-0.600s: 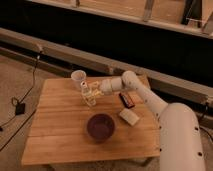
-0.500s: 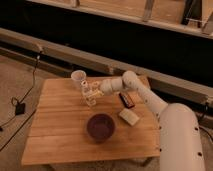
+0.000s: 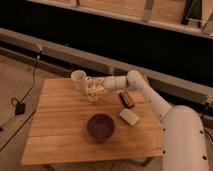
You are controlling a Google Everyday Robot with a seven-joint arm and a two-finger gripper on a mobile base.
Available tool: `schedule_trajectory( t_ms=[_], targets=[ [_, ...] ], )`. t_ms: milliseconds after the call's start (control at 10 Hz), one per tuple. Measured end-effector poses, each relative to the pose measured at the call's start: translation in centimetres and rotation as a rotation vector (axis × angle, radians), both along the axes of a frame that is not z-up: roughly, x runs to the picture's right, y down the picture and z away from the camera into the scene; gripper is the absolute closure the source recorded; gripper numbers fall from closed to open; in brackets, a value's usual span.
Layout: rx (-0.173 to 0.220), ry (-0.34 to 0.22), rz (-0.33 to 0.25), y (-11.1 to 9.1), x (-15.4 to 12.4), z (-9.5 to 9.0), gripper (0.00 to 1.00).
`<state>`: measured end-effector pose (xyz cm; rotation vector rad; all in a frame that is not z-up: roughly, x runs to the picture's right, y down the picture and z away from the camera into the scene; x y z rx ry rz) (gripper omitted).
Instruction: Stand the bottle upright
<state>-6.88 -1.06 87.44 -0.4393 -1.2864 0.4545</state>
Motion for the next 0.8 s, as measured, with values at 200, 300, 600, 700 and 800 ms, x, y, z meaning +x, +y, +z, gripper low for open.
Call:
schedule_trajectory(
  t_ms=[200, 300, 600, 700, 800],
  targets=[
    [0.0, 0.006, 0.023, 0.1, 0.4, 0.1, 0.97],
    [-0.005, 0.012, 0.032, 0.6, 0.6, 0.2, 0.97],
    [-0.014, 0.02, 0.035, 1.6, 0.9, 0.5, 0.97],
    [-0.014, 0.022, 0.034, 1.9, 1.0, 0.6, 0.97],
    [-0.014, 0.023, 0.031, 2.0, 1.0, 0.6, 0.97]
  ],
)
